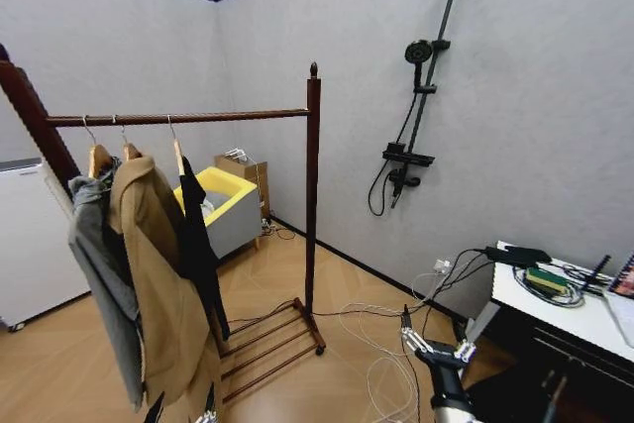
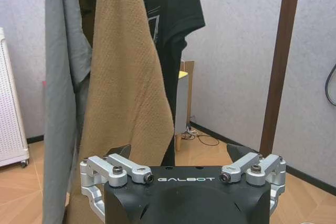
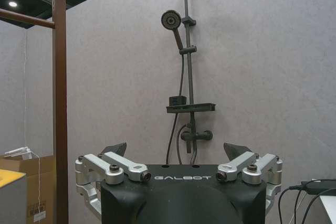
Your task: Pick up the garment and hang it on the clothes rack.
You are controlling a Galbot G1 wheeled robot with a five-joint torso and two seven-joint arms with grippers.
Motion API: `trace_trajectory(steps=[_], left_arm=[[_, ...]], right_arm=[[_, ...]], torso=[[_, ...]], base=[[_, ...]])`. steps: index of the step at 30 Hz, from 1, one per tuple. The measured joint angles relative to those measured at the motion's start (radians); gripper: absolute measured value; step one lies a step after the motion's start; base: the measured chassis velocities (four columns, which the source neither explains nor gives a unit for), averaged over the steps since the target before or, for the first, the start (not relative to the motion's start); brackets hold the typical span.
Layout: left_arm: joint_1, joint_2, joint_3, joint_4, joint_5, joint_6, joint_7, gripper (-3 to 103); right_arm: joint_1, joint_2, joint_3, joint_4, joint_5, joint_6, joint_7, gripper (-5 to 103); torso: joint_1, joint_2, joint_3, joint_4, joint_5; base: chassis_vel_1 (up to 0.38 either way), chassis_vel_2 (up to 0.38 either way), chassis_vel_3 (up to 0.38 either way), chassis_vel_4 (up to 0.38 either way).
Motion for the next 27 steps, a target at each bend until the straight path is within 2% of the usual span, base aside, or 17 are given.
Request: trace_trajectory(steps=[2,11,27], left_arm=[[0.0,0.0,-0.001,0.0,0.0,0.0,0.0,100],[0.0,0.0,-0.001,0.0,0.0,0.0,-0.001,100],[0.0,0.0,0.0,0.0,0.0,0.0,0.0,100]], right_arm=[[-0.001,0.001,-0.005,0.0,-0.001,0.002,0.006,100],[-0.016,0.011,-0.02,-0.015,-0.027,0.036,0.006,100],[-0.031,0.016,-0.016,-0.04,-0.016,0.07,0.009,100]], torso=[[0.0,0.0,0.0,-0.0006,-0.0005],[0.0,0.0,0.0,-0.0003,-0.0003],[0.0,0.0,0.0,-0.0003,-0.0002]], base=[[0.047,0.023,-0.051,-0.029],[0.012,0.015,-0.019,-0.015],[0.0,0.0,0.0,0.0]])
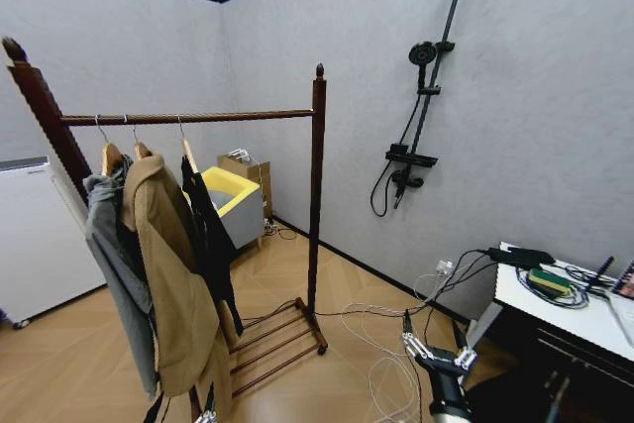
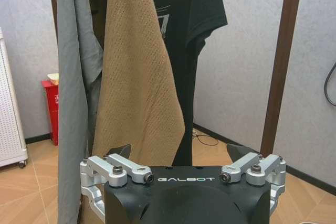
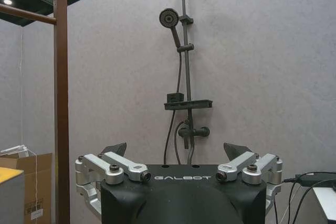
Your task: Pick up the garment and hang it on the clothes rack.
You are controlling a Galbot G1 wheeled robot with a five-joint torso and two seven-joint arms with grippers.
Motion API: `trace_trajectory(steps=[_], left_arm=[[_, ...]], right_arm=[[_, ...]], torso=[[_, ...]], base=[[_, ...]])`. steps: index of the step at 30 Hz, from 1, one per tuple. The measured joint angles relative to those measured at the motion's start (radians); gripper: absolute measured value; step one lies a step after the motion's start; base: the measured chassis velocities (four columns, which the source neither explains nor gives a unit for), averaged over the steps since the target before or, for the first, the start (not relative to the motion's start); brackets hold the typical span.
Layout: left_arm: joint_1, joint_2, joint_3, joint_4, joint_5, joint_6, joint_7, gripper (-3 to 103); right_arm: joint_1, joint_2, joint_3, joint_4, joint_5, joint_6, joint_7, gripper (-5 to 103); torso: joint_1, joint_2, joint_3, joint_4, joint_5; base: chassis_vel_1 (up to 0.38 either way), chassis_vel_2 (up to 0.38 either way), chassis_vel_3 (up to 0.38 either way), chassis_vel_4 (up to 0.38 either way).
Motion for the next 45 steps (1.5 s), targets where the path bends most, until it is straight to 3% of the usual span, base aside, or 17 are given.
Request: trace_trajectory(steps=[45], left_arm=[[0.0,0.0,0.0,0.0,0.0,0.0,0.0,100]], right_arm=[[-0.006,0.01,0.0,-0.04,-0.003,0.068,0.013,100]], torso=[[0.0,0.0,0.0,-0.0001,0.0]], base=[[-0.096,-0.095,-0.096,-0.096]])
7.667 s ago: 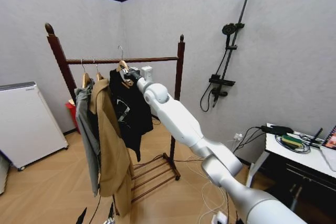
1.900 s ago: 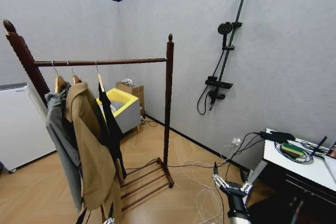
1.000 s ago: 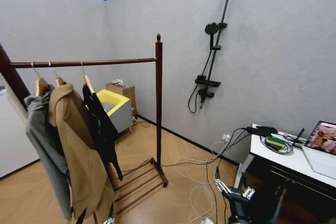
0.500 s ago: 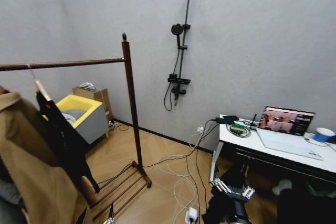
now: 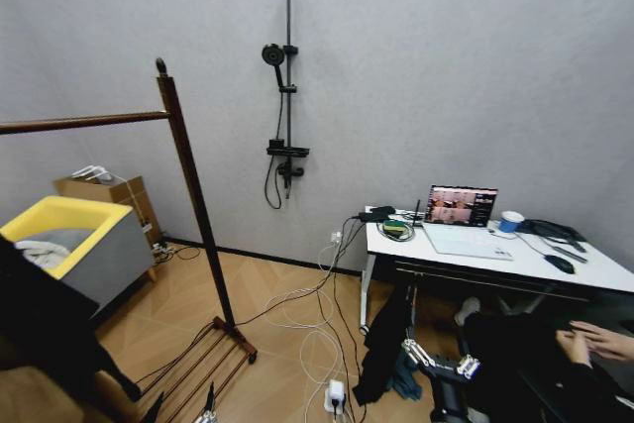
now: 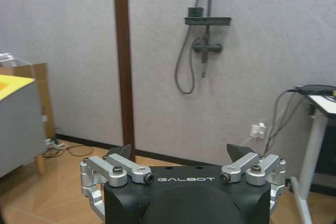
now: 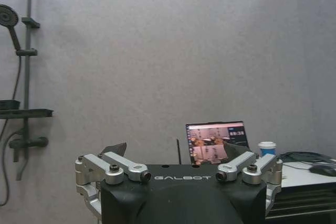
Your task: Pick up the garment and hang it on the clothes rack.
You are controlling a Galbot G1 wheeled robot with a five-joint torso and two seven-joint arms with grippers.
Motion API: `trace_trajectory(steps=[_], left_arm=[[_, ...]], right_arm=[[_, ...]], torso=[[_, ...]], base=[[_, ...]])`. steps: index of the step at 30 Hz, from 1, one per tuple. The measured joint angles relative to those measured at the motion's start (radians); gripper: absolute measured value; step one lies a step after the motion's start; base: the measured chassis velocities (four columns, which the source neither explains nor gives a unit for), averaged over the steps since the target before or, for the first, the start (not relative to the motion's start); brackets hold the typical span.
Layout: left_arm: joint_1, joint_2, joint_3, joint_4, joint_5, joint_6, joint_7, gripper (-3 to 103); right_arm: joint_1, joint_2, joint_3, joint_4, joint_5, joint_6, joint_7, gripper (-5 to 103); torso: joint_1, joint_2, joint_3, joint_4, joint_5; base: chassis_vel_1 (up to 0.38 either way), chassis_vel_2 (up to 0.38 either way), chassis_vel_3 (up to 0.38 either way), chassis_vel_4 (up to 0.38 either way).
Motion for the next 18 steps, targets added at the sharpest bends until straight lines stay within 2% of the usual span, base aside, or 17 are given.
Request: trace_trajectory(steps=[11,18], left_arm=[[0.0,0.0,0.0,0.0,0.0,0.0,0.0,100],[0.0,0.0,0.0,0.0,0.0,0.0,0.0,100]], right_arm=[[0.016,-0.007,-0.002,-0.005,0.003,-0.004,0.014,100],[0.013,-0.004,-0.014,-0.012,0.002,0.006,0.016,100]], torso=[[0.0,0.0,0.0,-0.0002,0.0001],[0.0,0.0,0.0,0.0002,0.0]], base=[[-0.099,-0.108,-0.111,-0.108],[0.054,-0.079,-0.084,0.063]])
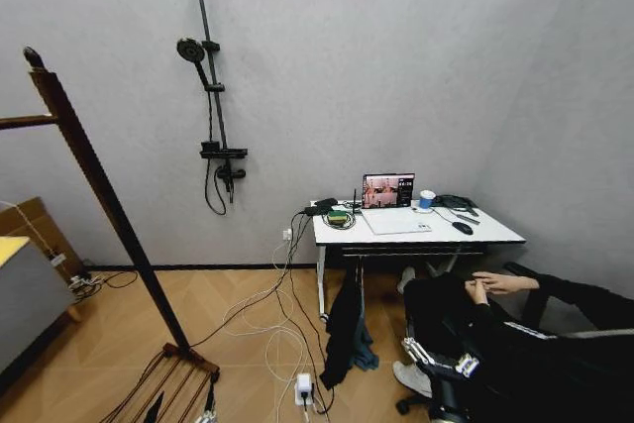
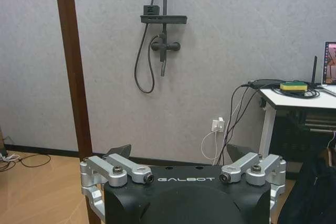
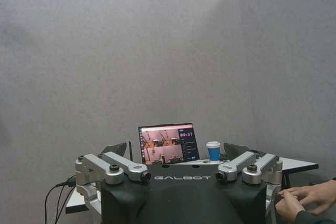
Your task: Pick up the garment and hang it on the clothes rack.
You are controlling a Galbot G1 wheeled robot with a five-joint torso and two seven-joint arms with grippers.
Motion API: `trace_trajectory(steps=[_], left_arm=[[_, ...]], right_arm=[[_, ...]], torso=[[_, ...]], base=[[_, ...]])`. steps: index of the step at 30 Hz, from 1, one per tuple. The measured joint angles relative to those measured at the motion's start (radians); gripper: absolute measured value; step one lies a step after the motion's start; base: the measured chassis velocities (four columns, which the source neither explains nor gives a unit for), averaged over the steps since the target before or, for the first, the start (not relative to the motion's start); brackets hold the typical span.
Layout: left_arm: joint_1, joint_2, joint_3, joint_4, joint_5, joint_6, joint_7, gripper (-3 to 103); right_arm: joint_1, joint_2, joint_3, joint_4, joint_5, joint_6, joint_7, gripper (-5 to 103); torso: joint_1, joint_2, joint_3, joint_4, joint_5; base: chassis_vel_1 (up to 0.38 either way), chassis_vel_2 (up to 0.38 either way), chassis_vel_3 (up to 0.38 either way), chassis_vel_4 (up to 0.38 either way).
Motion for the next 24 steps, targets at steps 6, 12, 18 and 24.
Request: trace_trajectory(steps=[6,12,18,24], left_arm=[[0.0,0.0,0.0,0.0,0.0,0.0,0.0,100],[0.0,0.0,0.0,0.0,0.0,0.0,0.0,100],[0.0,0.0,0.0,0.0,0.0,0.0,0.0,100],[0.0,0.0,0.0,0.0,0.0,0.0,0.0,100]], right_arm=[[0.003,0.0,-0.003,-0.003,-0.002,0.001,0.0,100],[0.003,0.002,-0.007,-0.004,-0.004,0.002,0.001,100],[0.002,0.004,-0.006,-0.01,-0.011,0.009,0.002,100],[0.001,0.005,0.0,-0.019,-0.014,0.026,0.005,100]], torso=[[0.0,0.0,0.0,-0.0001,-0.0002],[0.0,0.0,0.0,-0.0003,0.0003],[0.0,0.0,0.0,-0.0001,0.0004],[-0.001,0.001,0.0,-0.0003,0.001]], base=[[0.169,-0.161,-0.163,0.172],[0.245,-0.24,-0.241,0.275],[0.327,-0.298,-0.339,0.3],[0.412,-0.277,-0.392,0.272]])
